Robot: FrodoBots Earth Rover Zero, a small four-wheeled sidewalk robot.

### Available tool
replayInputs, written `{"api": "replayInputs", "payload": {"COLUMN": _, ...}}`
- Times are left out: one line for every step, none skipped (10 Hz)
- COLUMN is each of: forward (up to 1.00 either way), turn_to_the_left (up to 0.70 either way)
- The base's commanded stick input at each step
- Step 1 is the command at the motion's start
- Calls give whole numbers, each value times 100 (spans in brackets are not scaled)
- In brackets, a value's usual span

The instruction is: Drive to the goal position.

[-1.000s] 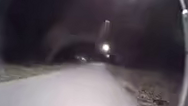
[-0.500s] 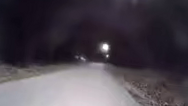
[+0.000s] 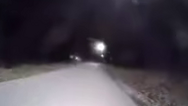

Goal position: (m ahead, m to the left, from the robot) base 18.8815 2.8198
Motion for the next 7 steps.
{"api": "replayInputs", "payload": {"forward": 100, "turn_to_the_left": 0}}
{"api": "replayInputs", "payload": {"forward": 100, "turn_to_the_left": 0}}
{"api": "replayInputs", "payload": {"forward": 100, "turn_to_the_left": 0}}
{"api": "replayInputs", "payload": {"forward": 100, "turn_to_the_left": 0}}
{"api": "replayInputs", "payload": {"forward": 100, "turn_to_the_left": 0}}
{"api": "replayInputs", "payload": {"forward": 100, "turn_to_the_left": 0}}
{"api": "replayInputs", "payload": {"forward": 100, "turn_to_the_left": 0}}
